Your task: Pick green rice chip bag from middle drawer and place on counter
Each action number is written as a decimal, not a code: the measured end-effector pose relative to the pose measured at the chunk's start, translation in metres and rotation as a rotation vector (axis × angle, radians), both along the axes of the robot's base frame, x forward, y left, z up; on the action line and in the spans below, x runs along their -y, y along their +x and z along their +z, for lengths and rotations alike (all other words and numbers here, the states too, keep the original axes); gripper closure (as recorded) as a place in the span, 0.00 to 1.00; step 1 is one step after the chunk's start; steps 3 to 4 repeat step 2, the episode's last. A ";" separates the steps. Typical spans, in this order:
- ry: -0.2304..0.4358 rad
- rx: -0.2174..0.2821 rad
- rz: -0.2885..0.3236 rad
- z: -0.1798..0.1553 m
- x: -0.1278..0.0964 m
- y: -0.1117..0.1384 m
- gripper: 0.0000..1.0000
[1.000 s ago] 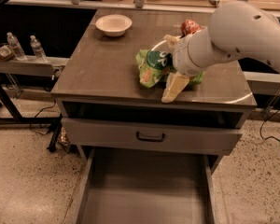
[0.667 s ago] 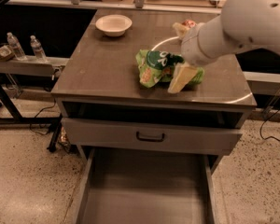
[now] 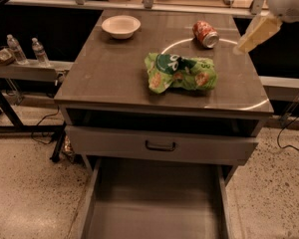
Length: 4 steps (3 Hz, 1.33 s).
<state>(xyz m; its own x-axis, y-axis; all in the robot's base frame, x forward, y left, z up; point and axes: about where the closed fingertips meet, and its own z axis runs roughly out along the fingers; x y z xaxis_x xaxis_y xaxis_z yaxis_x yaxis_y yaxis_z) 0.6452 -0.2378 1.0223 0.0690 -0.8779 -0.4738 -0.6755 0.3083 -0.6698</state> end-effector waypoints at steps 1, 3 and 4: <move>0.007 0.079 -0.073 0.045 0.062 -0.016 0.00; 0.007 0.102 -0.082 0.057 0.071 -0.019 0.00; 0.007 0.102 -0.082 0.057 0.071 -0.019 0.00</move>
Offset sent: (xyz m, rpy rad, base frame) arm -0.0164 -0.0625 0.0447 0.0070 -0.0788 -0.0726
